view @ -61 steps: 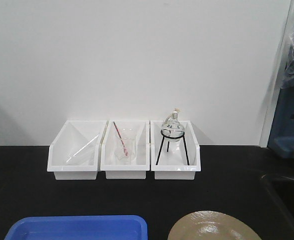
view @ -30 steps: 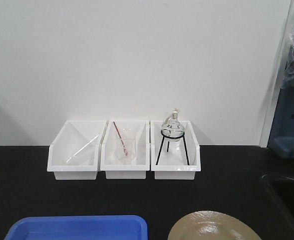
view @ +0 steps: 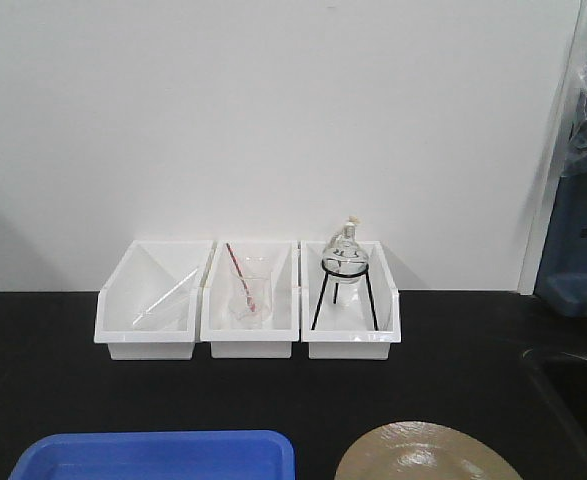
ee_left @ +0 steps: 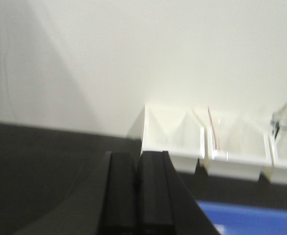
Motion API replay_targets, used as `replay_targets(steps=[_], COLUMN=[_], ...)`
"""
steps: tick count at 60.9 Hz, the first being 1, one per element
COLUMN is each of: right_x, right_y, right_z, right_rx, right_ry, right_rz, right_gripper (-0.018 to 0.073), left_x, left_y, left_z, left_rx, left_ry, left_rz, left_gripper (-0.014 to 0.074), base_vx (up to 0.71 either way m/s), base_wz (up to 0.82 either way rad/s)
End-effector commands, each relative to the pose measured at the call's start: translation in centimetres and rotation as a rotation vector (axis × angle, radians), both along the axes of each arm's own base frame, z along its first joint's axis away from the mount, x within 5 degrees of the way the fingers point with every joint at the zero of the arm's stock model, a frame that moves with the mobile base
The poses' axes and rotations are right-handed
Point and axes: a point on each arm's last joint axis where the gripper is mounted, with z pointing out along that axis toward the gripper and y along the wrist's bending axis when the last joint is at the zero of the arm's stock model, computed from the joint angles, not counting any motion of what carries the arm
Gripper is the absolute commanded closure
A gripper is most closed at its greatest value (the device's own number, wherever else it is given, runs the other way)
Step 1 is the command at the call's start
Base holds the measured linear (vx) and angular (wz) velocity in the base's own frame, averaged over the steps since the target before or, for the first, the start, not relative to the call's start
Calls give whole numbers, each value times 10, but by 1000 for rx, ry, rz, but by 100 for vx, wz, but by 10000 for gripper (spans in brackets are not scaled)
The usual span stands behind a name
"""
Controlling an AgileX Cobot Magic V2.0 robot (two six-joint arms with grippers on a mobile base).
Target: Place disk in tray to left cabinet
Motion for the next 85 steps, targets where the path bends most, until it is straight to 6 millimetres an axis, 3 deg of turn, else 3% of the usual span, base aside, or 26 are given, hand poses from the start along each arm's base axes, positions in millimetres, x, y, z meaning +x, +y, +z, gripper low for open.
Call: replay_targets(steps=[1, 10, 19, 28, 34, 53, 69, 76, 85], right_x=[-4, -18, -26, -16, 1, 62, 99, 109, 119], right_y=[2, 0, -4, -5, -3, 6, 11, 12, 13], right_z=[20, 72, 116, 144, 158, 148, 136, 129, 112], right_rx=[26, 64, 59, 53, 45, 26, 26, 27, 275], right_ry=[-193, -299, -238, -139, -86, 55, 102, 144, 306], right_rz=[28, 21, -11, -28, -31, -15, 4, 3, -29], right_gripper=[566, 563, 560, 555, 547, 463, 196, 133, 129], left_x=[-4, -14, -28, -27, -16, 26, 46, 47, 47], left_y=[1, 1, -1, -2, -2, 0, 0, 0, 0], left_z=[15, 54, 107, 147, 162, 149, 138, 137, 138], left_rx=[-7, -1, 104, 162, 158, 153, 150, 149, 149], left_ry=[-178, -275, -289, -237, -202, 36, 131, 138, 136], left_rz=[13, 11, 22, 30, 26, 6, -2, -2, -2], left_gripper=[603, 601, 597, 594, 592, 471, 253, 218, 220], base_vx=[0, 0, 0, 0, 0, 0, 0, 0, 0], base_wz=[0, 0, 0, 0, 0, 0, 0, 0, 0])
